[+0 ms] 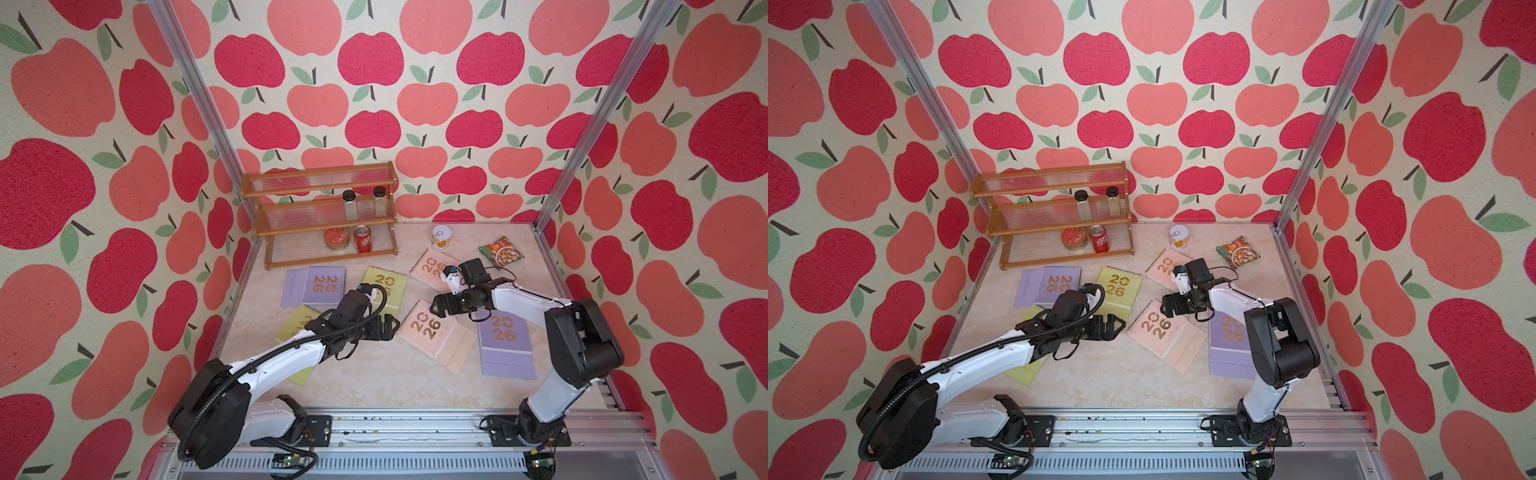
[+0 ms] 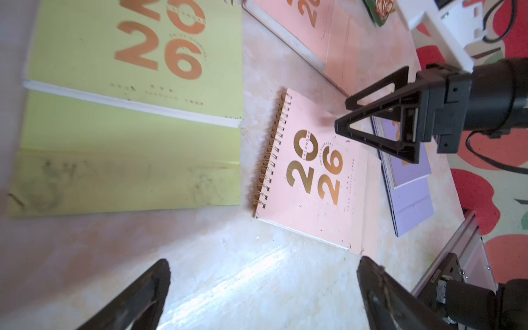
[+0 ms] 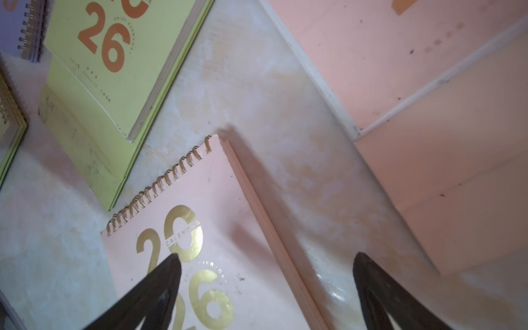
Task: Stack the calendars
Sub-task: Pick up the calendar at the center of the board.
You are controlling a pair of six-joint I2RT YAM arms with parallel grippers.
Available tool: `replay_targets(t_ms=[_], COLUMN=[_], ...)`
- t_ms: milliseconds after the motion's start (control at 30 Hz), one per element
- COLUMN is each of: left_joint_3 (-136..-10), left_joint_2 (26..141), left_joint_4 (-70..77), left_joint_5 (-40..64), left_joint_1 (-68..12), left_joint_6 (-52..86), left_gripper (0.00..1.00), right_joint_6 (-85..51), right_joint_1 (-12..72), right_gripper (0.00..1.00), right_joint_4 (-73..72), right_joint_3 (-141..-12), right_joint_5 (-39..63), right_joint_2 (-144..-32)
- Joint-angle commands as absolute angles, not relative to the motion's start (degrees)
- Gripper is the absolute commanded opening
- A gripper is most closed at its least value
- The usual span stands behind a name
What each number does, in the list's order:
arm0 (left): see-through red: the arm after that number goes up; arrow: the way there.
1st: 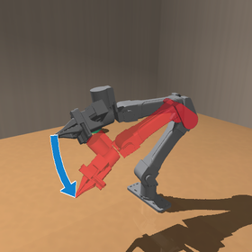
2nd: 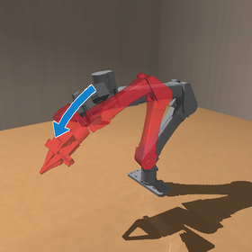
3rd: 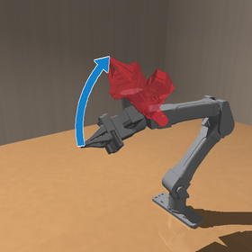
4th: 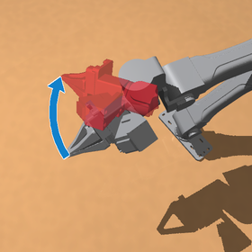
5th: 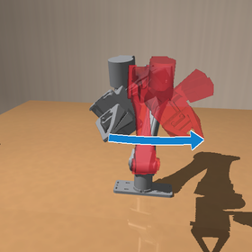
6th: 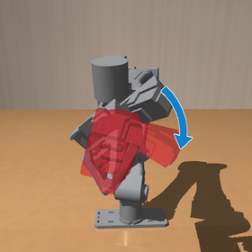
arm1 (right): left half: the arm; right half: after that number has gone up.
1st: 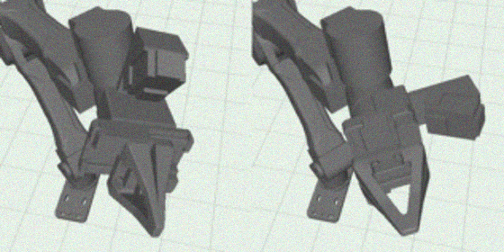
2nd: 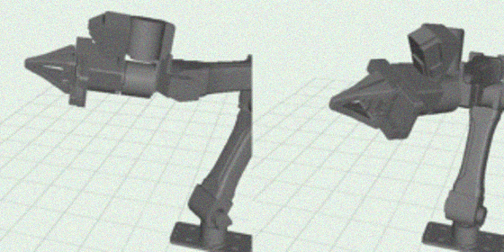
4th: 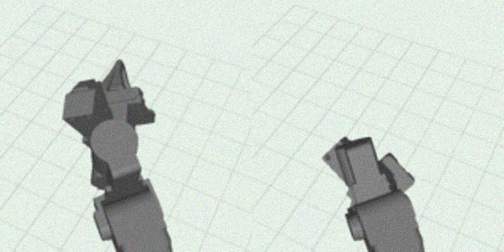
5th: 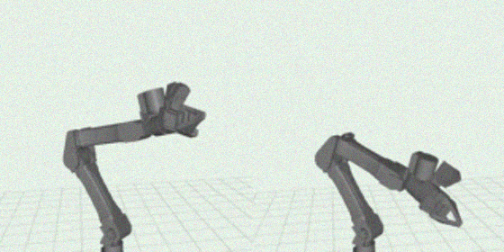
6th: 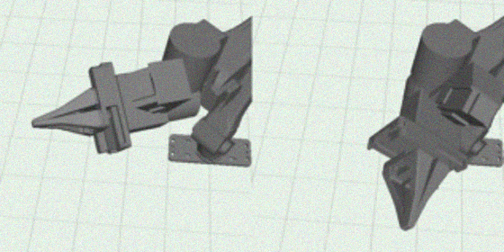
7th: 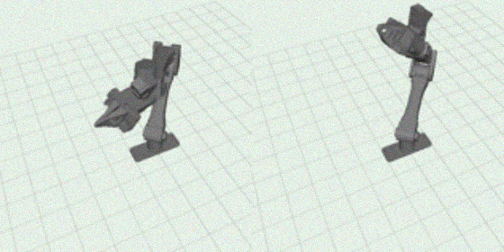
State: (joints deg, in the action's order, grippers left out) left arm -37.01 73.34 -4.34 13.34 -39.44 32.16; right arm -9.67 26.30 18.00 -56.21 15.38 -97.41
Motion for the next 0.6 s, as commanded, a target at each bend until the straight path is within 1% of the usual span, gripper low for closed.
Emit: replay_targets(t_ms=[0, 133, 433, 567], left_joint_3=[-38.1, -39.0, -44.4, -45.6], left_joint_2=[76.2, 79.5, 89.5, 92.4], left_joint_4=[-2.3, -1.9, -2.4, -3.3], left_joint_5=[19.0, 21.8, 31.7, 33.6], left_joint_1=[-40.4, -41.0, -42.0, -42.3], left_joint_6=[33.4, 33.1, 29.6, 28.6], left_gripper=[1.0, 1.0, 1.0, 0.99], right_joint_6=[-12.0, -13.7, -15.9, -16.9], right_joint_1=[27.0, 27.7, 27.9, 27.9], right_gripper=[0.95, 0.95, 0.95, 0.95], right_joint_4=[19.3, 19.1, 19.3, 19.4], right_joint_3=[-54.4, -52.7, -49.4, -48.1], right_joint_5=[16.6, 15.3, 12.7, 12.0], right_joint_2=[-97.8, -97.1, -95.2, -94.2])
